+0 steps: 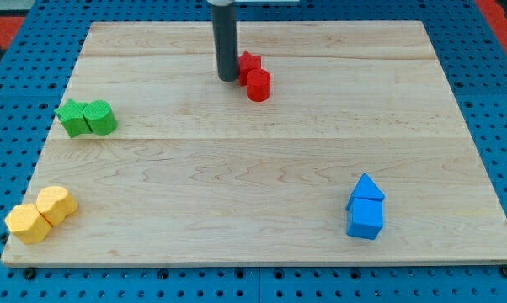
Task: Move the red circle to the top right of the blue cube
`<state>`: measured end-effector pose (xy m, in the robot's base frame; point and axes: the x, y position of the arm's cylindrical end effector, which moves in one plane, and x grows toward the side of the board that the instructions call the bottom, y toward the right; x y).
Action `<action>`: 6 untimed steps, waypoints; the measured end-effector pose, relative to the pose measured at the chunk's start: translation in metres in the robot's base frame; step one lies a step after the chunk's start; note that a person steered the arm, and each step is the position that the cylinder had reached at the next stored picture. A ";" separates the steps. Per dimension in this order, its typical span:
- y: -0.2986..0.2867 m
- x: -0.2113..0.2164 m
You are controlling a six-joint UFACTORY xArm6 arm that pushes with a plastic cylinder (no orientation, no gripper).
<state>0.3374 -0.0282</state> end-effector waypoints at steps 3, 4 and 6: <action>0.047 0.012; 0.097 0.021; 0.165 0.080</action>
